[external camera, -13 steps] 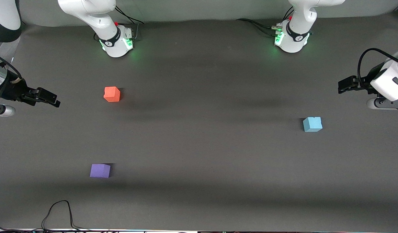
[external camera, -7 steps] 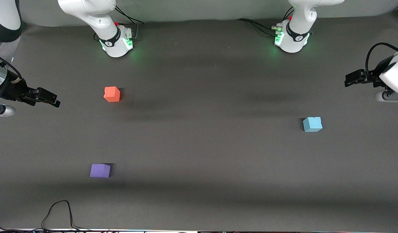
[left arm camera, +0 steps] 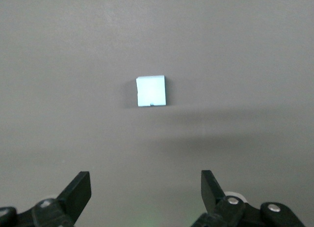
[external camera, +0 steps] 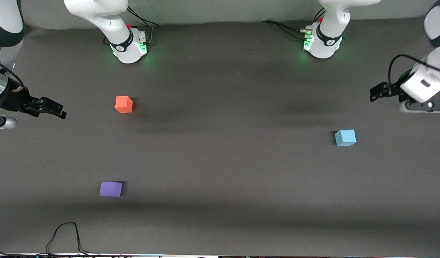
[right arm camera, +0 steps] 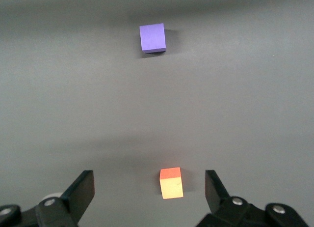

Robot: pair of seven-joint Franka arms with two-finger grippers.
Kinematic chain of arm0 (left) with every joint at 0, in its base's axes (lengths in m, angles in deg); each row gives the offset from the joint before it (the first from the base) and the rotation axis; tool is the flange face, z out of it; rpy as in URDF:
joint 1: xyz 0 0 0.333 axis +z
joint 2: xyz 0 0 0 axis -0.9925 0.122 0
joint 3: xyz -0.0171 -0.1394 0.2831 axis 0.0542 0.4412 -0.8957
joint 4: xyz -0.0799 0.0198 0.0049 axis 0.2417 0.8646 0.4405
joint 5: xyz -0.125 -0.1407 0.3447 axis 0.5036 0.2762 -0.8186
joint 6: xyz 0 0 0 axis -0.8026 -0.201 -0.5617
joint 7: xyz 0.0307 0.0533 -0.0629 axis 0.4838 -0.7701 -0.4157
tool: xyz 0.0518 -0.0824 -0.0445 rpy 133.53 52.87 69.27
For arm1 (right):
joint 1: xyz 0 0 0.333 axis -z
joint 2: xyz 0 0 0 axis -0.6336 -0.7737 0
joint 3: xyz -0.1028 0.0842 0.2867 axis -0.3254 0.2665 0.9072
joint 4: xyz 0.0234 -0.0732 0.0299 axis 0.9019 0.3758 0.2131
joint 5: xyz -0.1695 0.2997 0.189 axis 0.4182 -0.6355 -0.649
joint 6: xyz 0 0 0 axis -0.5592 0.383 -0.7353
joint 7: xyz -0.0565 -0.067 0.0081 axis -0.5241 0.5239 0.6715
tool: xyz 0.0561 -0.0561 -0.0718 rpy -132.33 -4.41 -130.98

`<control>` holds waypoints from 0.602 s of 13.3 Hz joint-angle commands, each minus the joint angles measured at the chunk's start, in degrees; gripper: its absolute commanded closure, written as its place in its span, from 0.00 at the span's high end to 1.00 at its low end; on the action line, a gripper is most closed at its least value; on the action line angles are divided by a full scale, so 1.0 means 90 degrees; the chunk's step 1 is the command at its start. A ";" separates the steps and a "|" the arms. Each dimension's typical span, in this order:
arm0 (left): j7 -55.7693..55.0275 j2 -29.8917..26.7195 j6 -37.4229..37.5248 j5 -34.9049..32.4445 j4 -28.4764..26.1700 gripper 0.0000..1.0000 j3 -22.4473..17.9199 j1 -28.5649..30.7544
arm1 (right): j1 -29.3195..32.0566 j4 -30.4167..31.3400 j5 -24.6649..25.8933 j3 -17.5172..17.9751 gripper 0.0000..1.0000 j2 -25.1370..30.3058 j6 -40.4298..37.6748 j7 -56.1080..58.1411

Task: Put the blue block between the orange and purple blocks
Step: 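Lower the left gripper onto the light blue block and close it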

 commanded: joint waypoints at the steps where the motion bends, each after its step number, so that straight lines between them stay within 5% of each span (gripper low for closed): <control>1: 0.0099 -0.0012 -0.1462 -0.0061 -0.1114 1.00 0.0015 0.0234 | -0.0040 -0.0004 0.0104 -0.0005 1.00 0.0054 0.0013 0.0007; 8: 0.0099 0.1480 -0.4326 -0.0061 -0.2026 1.00 0.0025 0.0167 | -0.0040 0.0006 0.0163 -0.0005 1.00 0.0035 -0.0007 0.0007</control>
